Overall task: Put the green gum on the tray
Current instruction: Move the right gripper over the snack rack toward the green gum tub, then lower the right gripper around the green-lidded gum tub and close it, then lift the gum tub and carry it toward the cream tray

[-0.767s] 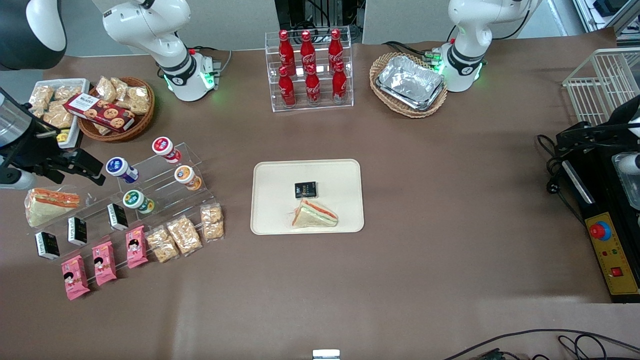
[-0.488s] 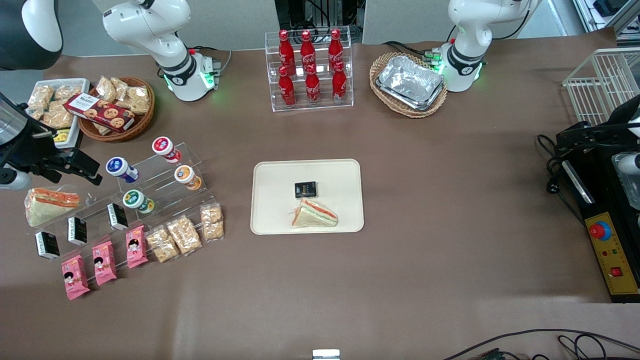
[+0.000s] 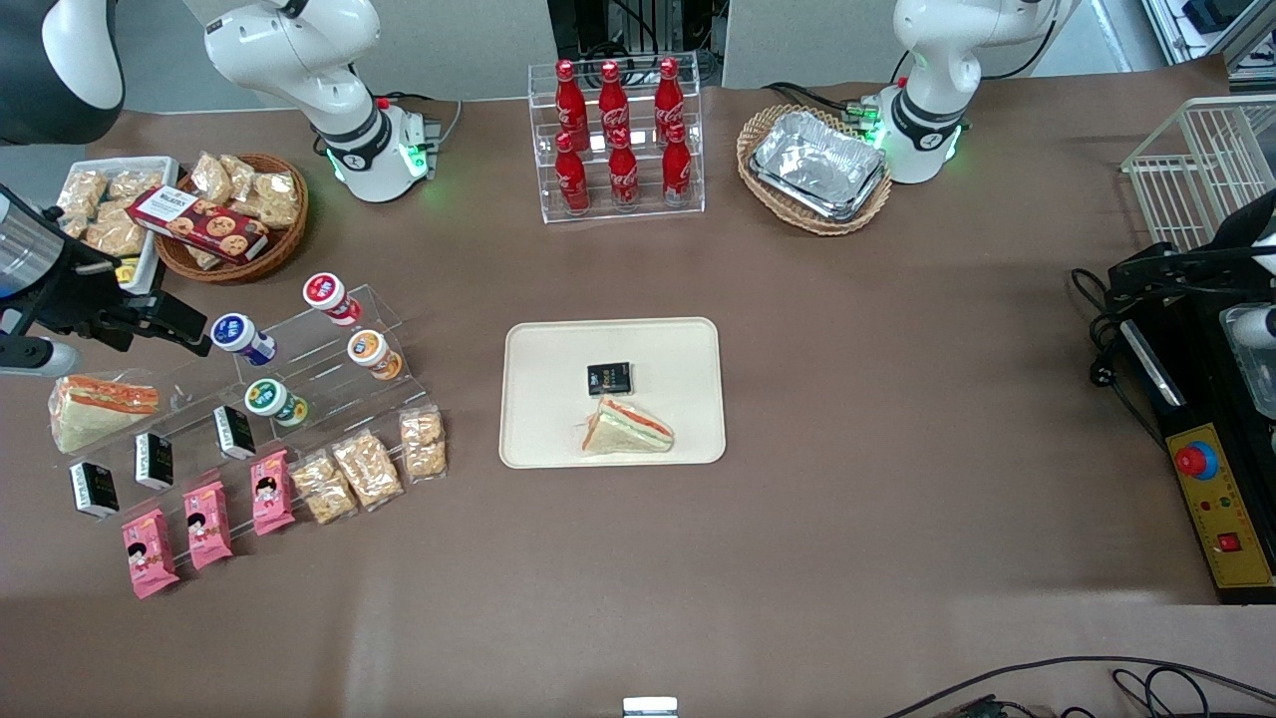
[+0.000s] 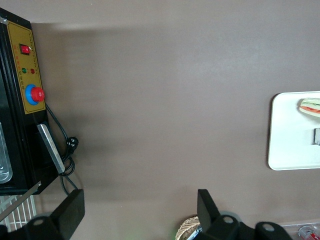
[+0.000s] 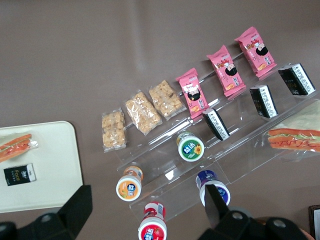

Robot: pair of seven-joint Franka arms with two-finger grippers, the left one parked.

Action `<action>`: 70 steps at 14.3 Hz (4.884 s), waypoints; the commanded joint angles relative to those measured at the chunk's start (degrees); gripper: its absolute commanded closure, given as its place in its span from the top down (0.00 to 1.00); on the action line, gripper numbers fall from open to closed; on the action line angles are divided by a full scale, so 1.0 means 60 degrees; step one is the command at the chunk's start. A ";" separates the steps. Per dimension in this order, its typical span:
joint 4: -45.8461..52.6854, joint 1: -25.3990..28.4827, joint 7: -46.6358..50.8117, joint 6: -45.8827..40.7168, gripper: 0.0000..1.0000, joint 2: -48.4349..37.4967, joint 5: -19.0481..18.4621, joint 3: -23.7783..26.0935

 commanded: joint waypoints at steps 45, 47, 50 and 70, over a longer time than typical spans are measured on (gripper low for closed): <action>-0.6541 -0.1088 -0.3820 0.8147 0.78 0.0817 -0.0235 -0.0070; -0.6541 -0.1088 -0.3820 0.8147 0.70 0.0802 -0.0220 -0.0070; -0.6527 -0.1088 -0.3850 0.8059 0.57 0.0656 -0.0220 -0.0070; -0.1898 0.2056 0.0831 0.0323 0.52 -0.0737 -0.0088 0.0223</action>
